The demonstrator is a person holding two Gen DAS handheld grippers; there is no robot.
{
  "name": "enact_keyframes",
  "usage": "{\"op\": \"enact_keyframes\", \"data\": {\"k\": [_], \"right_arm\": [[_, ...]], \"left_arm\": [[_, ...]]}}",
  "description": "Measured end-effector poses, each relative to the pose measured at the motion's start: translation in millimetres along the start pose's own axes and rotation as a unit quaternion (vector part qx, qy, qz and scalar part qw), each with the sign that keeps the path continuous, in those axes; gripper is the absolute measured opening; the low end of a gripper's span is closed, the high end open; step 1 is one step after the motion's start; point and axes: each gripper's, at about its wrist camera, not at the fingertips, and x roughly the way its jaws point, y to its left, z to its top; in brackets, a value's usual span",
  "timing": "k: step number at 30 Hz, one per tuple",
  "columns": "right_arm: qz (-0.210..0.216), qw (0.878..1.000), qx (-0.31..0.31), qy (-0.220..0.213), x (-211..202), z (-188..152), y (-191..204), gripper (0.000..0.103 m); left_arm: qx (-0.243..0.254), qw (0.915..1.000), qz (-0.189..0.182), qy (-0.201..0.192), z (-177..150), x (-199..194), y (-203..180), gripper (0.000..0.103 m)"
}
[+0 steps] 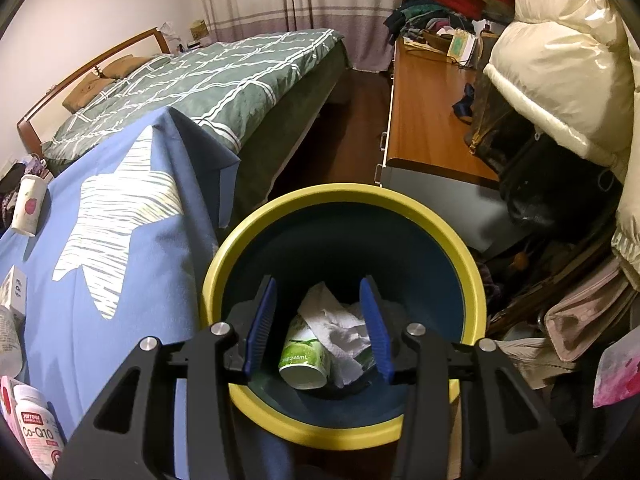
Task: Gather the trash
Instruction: 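Grasp the brown plastic tray by its rim with the left gripper, then carry the brown tray with the left gripper into the bin and release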
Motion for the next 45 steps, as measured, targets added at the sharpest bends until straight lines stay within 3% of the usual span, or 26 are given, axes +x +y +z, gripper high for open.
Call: {"op": "enact_keyframes", "data": {"k": [8,17,24,26,28,30,38,45], "right_arm": [[0.006,1.000,0.003,0.003,2,-3,0,0.042],[0.011,1.000,0.000,0.010,7,-6,2,0.042],[0.014,1.000,-0.003,0.009,6,-6,6,0.042],[0.016,1.000,-0.004,0.010,6,-7,7,0.042],[0.018,1.000,-0.004,0.011,6,-8,8,0.042],[0.018,1.000,-0.004,0.012,6,-8,9,0.042],[0.022,1.000,0.000,0.007,1,-9,8,0.042],[0.033,0.999,0.000,-0.012,-20,-12,2,0.042]], "left_arm": [[0.012,0.9988,-0.013,0.046,-7,17,-6,0.098],[0.019,0.9992,-0.012,0.033,-6,12,-9,0.098],[0.025,0.9986,-0.011,0.045,-7,17,-10,0.098],[0.028,0.9982,-0.014,0.051,-7,20,-11,0.093],[0.024,0.9980,-0.020,0.055,-7,21,-10,0.076],[0.014,0.9978,-0.027,0.060,-7,23,-6,0.072],[0.010,0.9989,-0.022,0.041,-3,14,-5,0.071],[0.013,0.9997,-0.020,0.000,12,-31,-11,0.071]]}}
